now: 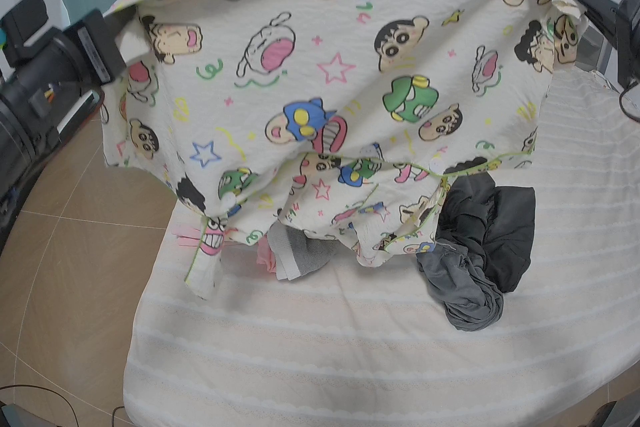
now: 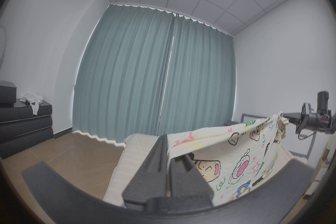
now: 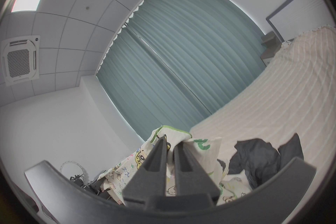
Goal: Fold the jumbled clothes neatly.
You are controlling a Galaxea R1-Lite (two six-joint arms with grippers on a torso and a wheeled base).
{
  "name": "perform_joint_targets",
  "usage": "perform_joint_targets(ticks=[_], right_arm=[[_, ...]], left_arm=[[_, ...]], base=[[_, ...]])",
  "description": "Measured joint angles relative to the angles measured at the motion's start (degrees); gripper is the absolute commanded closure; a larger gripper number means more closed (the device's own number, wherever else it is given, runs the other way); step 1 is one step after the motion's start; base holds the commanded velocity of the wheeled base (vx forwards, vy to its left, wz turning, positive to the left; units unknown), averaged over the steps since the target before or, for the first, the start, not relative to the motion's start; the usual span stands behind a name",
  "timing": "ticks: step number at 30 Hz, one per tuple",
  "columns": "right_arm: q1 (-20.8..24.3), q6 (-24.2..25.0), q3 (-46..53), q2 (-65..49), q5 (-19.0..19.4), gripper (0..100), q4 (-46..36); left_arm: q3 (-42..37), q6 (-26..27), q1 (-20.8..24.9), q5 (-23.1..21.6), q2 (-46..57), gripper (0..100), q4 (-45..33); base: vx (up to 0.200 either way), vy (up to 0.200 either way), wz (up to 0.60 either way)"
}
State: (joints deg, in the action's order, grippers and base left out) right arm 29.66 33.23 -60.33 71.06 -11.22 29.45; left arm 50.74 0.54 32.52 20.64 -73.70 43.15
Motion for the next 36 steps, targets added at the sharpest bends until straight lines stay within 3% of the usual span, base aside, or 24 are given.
perform_joint_targets(ticks=[11,27,36], right_arm=[[1.90,5.80,11.14,-2.82,2.73,100,-1.05],[2.63,8.40,12.70,-5.73,4.00,100,-2.01],[2.67,8.42,12.87,-7.01,3.85,100,-2.00]], left_arm=[[-13.47,0.20,0.46,0.32,2.95,100,0.00],[-16.81,-0.27,0.52,0.22,4.35,100,0.04],[-18.65,-0.43,0.55,0.10,5.99,100,0.09]], base=[[-0.036,0.000,0.00],[-0.200,0.000,0.00],[0.000,0.000,0.00]])
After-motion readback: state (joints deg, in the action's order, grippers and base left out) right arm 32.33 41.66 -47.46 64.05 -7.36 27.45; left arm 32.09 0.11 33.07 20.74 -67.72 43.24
